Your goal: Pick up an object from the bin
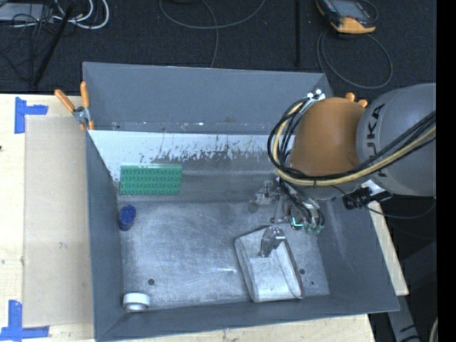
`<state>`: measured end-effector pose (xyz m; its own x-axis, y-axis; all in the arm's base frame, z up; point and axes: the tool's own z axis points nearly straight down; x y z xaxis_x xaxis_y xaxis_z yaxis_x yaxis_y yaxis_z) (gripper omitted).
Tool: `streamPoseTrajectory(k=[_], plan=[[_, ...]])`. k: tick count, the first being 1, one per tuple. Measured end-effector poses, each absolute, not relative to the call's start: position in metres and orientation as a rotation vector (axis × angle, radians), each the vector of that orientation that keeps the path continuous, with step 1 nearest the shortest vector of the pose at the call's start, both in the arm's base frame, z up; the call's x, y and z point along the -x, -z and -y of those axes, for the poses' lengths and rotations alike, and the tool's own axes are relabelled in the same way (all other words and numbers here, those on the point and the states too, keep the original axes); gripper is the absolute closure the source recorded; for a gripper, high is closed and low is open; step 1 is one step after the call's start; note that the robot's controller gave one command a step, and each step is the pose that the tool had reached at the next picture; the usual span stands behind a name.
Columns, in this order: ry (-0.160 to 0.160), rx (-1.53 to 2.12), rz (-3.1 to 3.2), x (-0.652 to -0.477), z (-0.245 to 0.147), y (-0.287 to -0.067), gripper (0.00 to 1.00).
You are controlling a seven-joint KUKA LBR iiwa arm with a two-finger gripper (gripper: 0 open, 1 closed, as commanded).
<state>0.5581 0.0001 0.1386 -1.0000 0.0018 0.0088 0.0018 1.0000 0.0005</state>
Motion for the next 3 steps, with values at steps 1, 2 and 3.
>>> streamPoseTrajectory(k=[1,2,3], plan=[[0.011,-0.071,3.149,-0.570,0.034,-0.100,0.00],[0.018,0.202,3.159,-0.528,0.075,-0.100,0.00],[0.040,0.009,3.100,-0.576,0.076,-0.087,0.00]])
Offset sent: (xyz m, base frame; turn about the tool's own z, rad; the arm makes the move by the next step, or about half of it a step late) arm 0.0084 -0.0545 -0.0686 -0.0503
